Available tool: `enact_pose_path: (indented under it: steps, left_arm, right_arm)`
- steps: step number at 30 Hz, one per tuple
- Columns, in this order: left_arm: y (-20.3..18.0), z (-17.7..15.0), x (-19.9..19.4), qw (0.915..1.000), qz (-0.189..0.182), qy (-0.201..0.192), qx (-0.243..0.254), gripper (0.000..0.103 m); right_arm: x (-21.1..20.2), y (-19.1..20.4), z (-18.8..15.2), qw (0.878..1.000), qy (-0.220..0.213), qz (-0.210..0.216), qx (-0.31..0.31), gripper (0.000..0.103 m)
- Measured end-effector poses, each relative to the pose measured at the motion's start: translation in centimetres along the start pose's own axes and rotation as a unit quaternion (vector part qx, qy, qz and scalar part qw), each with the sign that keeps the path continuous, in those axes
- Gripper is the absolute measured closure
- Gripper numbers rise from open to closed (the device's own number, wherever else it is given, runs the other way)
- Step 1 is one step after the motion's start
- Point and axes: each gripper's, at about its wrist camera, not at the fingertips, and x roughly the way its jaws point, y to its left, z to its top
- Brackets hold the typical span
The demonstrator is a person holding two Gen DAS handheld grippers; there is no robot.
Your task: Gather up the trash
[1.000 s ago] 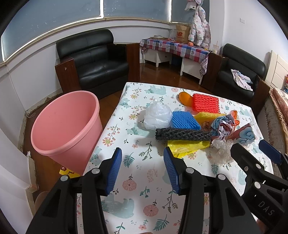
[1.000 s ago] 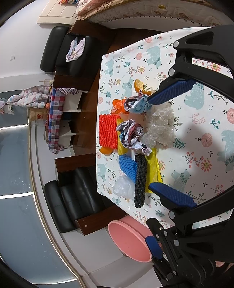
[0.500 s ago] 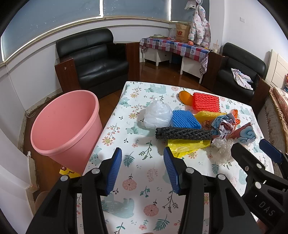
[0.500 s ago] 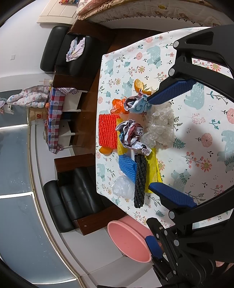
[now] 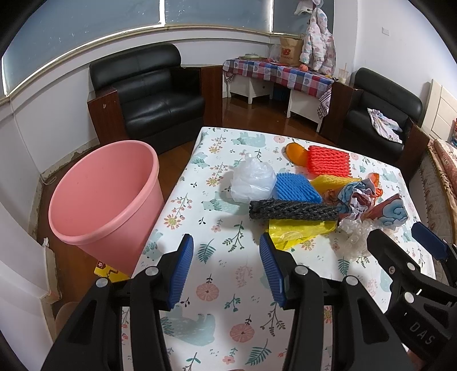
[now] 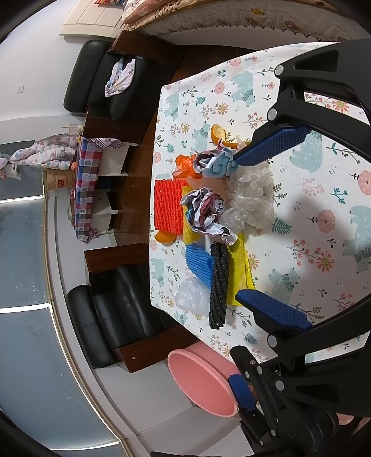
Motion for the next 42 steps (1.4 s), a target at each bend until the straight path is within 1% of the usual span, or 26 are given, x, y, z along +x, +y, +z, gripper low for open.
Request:
enact_pose_path:
  steps: [30, 36, 42]
  left_arm:
    - [0.2, 0.1, -0.1, 1.0, -0.002, 0.001, 0.0, 0.055]
    - [0.1, -0.5, -0.4, 0.9993, -0.027, -0.01, 0.024, 0.055]
    - [0.3, -0.1, -0.5, 0.9972, -0.062, -0.001, 0.042, 0.055]
  right_arm:
    - [0.1, 0.0, -0.3, 1.0, 0.001, -0.001, 0.0, 0.015]
    - [-0.1, -0.8, -0.9, 1.0, 0.004, -0.003, 0.002, 0.015]
    - [-0.5, -2.1, -1.2, 1.0, 0.011, -0.005, 0.01, 0.015]
